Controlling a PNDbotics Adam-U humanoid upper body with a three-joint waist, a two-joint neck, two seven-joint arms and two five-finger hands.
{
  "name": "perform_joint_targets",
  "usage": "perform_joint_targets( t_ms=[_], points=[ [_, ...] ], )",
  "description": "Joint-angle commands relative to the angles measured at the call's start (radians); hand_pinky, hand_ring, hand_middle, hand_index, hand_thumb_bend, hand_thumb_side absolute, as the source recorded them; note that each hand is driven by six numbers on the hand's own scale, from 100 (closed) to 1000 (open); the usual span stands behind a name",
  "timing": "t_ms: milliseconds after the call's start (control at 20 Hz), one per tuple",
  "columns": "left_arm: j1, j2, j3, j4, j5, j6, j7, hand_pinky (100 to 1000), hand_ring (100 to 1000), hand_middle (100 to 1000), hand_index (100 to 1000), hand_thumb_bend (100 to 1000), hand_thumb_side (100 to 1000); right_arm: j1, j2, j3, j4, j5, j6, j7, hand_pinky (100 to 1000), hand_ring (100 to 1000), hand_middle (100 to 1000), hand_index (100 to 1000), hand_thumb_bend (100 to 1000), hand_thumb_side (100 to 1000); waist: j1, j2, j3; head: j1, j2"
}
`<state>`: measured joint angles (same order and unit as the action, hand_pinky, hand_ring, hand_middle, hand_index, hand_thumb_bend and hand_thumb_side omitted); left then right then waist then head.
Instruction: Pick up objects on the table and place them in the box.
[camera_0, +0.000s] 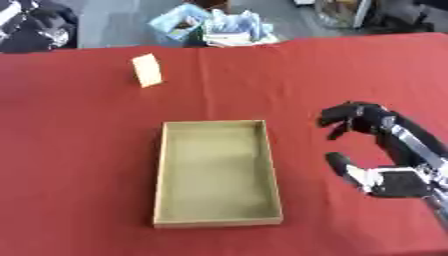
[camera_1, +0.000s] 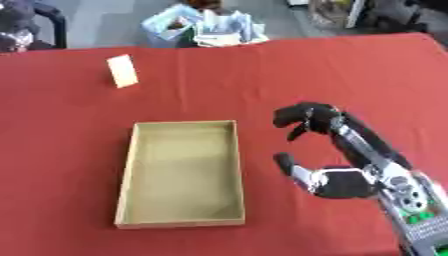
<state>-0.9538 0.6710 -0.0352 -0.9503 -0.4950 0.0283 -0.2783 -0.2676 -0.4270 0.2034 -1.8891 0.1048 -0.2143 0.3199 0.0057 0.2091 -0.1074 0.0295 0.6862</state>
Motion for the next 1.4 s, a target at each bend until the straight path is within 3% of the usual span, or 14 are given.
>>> perform_joint_targets(
  t_ms=[50,400,650,850,1400],
  points=[
    [-0.048,0.029,0.019,0.028,-0.026,-0.013,-0.016,716,684,674,782,311,506,-0.009,-0.012,-0.005,-0.009,0.003,0.000,0.000,624,765,712,839,261,381,0.005,-0.018,-0.006,0.005,0.006],
    [-0.128,0.019,0.042,0.148,-0.111,-0.082,-0.084,756,741,729,796,426,506,-0.012,-0.018,0.000,-0.007,0.002,-0.001,0.006,623,764,711,839,265,379,0.021,-0.012,-0.044,0.007,0.003],
    [-0.181,0.017,0.059,0.233,-0.202,-0.135,-0.144,769,759,754,820,590,529,-0.018,-0.024,0.001,-0.008,0.001,-0.003,0.009,622,764,711,838,269,376,0.036,0.004,-0.079,0.007,-0.008],
    [-0.214,0.008,0.067,0.269,-0.267,-0.167,-0.193,768,756,748,817,631,532,-0.026,-0.026,0.002,-0.009,-0.001,-0.004,0.011,621,764,710,838,271,375,0.044,0.020,-0.108,0.011,-0.016],
    [-0.245,-0.045,0.082,0.315,-0.427,-0.129,-0.149,748,726,707,791,661,515,-0.043,-0.024,0.002,-0.011,-0.007,-0.007,0.016,621,763,710,837,275,371,0.052,0.054,-0.139,0.038,-0.026]
  ],
)
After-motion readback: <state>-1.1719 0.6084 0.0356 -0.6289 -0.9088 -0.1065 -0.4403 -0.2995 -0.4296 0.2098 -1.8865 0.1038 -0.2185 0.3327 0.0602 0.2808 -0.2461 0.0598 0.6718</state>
